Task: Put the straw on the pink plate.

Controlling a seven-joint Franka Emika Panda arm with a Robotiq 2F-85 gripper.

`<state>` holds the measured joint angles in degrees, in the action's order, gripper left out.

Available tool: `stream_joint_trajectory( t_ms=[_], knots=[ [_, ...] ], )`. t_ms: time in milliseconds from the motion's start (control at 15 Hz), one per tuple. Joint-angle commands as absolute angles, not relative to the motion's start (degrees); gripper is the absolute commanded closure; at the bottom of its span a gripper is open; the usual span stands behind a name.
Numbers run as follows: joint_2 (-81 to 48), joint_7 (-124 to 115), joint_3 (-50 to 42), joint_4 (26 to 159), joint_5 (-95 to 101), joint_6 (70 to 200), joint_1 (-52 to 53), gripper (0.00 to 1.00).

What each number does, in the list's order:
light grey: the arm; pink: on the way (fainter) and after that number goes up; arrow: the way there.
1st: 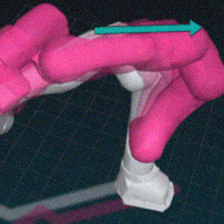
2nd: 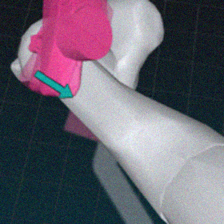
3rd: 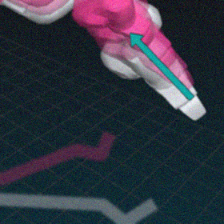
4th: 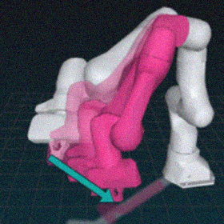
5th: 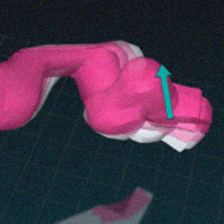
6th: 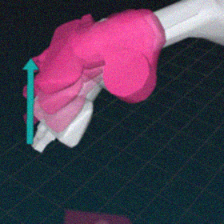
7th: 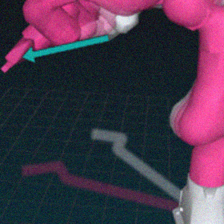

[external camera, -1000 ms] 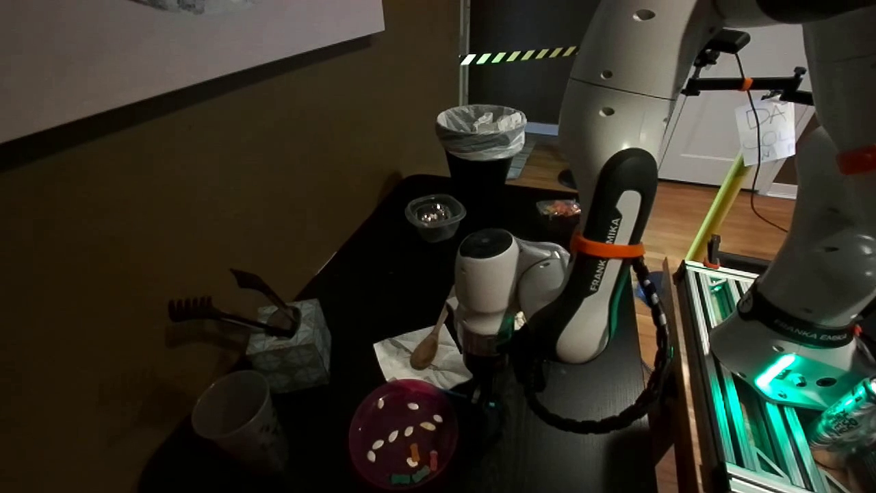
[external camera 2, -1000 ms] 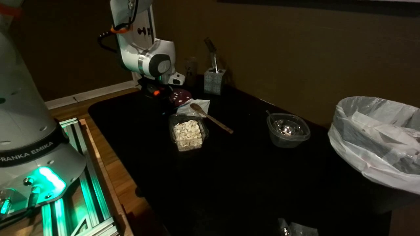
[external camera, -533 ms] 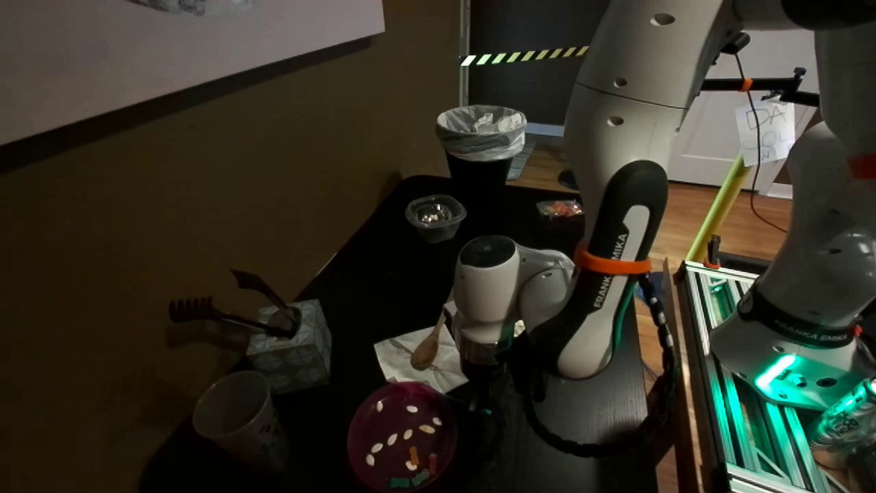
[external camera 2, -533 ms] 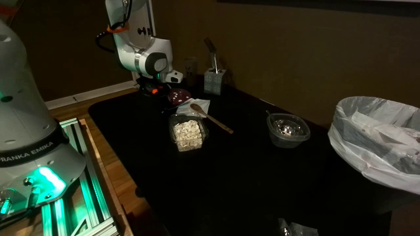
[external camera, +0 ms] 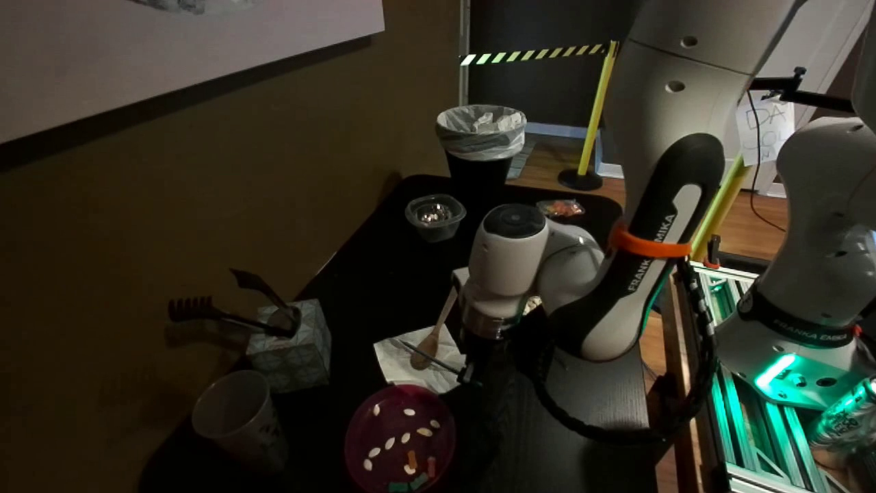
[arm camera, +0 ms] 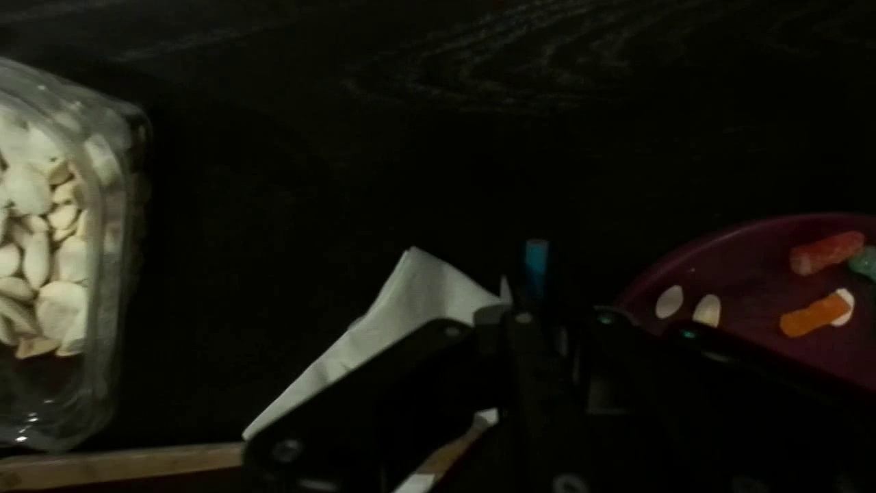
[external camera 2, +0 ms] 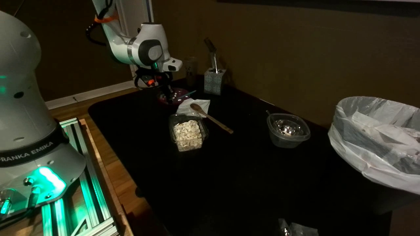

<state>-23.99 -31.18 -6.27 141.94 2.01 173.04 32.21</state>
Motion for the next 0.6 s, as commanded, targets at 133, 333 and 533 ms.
stream_joint_trajectory(
  t_ms=[133, 333, 533],
  knots=[
    [-18.7, -29.6, -3.7, 144.0, 0.7, 165.3, 32.7, 0.98],
    [-20.0, -26.9, 3.1, 139.5, -0.2, 156.9, 29.4, 0.98],
    [-22.9, -26.9, 6.3, 132.5, 1.5, 150.2, 28.7, 0.98]
  ],
)
